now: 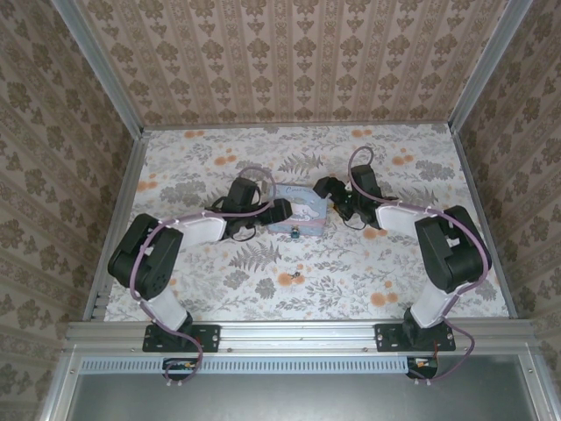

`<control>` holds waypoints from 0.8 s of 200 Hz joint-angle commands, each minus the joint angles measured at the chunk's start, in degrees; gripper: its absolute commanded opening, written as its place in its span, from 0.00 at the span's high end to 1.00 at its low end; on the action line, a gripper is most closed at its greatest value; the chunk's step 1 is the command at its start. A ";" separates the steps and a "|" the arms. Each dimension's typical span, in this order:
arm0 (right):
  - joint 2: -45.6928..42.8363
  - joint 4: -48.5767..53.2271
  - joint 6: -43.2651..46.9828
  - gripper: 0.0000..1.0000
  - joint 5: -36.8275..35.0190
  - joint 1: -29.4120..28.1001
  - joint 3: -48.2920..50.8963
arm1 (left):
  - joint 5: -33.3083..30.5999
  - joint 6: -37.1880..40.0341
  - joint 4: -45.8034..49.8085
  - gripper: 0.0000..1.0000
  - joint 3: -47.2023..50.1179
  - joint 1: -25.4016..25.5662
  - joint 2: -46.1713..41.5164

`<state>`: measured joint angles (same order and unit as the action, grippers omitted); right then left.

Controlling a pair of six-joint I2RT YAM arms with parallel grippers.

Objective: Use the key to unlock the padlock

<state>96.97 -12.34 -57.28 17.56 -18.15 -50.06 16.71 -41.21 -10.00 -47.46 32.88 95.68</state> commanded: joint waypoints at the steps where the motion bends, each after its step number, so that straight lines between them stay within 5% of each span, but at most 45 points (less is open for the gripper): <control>1: -6.80 5.61 4.19 0.14 -1.36 0.28 2.49 | -2.75 -0.51 1.30 0.00 1.86 -2.07 -5.79; 41: -21.36 15.56 8.64 0.16 -5.37 -1.92 9.62 | -5.32 3.30 8.34 0.00 4.79 -5.74 -17.39; 74: -27.47 23.39 10.37 0.20 -11.12 -11.97 12.49 | -6.78 4.90 16.36 0.00 4.73 -9.32 -24.63; 160: -13.75 32.80 4.26 0.30 -24.89 -35.65 7.47 | 3.65 -1.63 14.44 0.00 10.92 -16.56 -31.02</control>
<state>79.29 14.98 -50.87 -0.71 -50.96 -38.59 16.38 -40.77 5.82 -37.98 16.45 65.56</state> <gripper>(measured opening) 0.703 0.999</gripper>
